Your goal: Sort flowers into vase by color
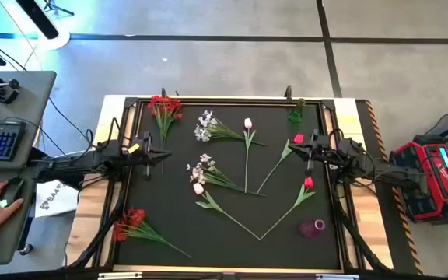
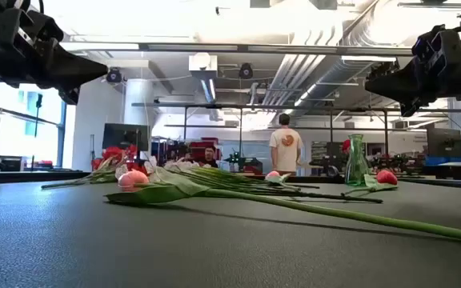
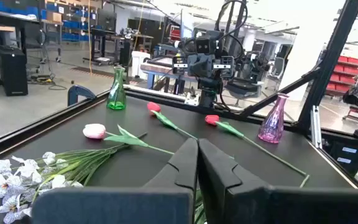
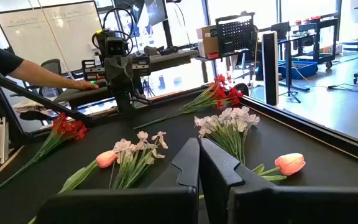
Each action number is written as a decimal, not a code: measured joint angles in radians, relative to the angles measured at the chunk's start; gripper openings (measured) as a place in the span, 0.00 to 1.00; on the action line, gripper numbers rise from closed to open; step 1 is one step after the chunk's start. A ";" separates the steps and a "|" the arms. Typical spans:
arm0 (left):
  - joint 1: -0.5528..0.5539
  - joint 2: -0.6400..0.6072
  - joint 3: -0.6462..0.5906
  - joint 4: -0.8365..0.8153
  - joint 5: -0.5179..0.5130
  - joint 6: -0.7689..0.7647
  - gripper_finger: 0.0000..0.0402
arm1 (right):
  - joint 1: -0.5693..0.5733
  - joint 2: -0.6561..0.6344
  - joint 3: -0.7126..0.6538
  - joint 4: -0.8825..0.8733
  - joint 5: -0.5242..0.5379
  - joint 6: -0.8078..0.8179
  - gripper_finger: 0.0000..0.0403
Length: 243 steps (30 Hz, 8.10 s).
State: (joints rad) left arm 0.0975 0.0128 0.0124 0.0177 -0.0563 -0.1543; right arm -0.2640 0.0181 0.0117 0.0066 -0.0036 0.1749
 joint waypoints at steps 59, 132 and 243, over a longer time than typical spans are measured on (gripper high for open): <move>0.001 0.000 0.000 0.005 -0.028 0.231 0.00 | 0.000 0.000 0.000 0.000 0.000 0.000 0.00; 0.001 0.829 0.470 0.041 -0.467 -0.522 0.28 | -0.149 1.099 0.786 -0.594 -0.036 0.924 0.21; 0.192 1.102 0.499 -0.042 -0.190 -0.392 0.28 | -0.450 0.866 0.785 0.034 0.729 -0.026 0.00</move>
State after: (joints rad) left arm 0.2893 1.1145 0.5117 -0.0242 -0.2459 -0.5468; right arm -0.7141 0.8845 0.7967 0.0404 0.7254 0.1491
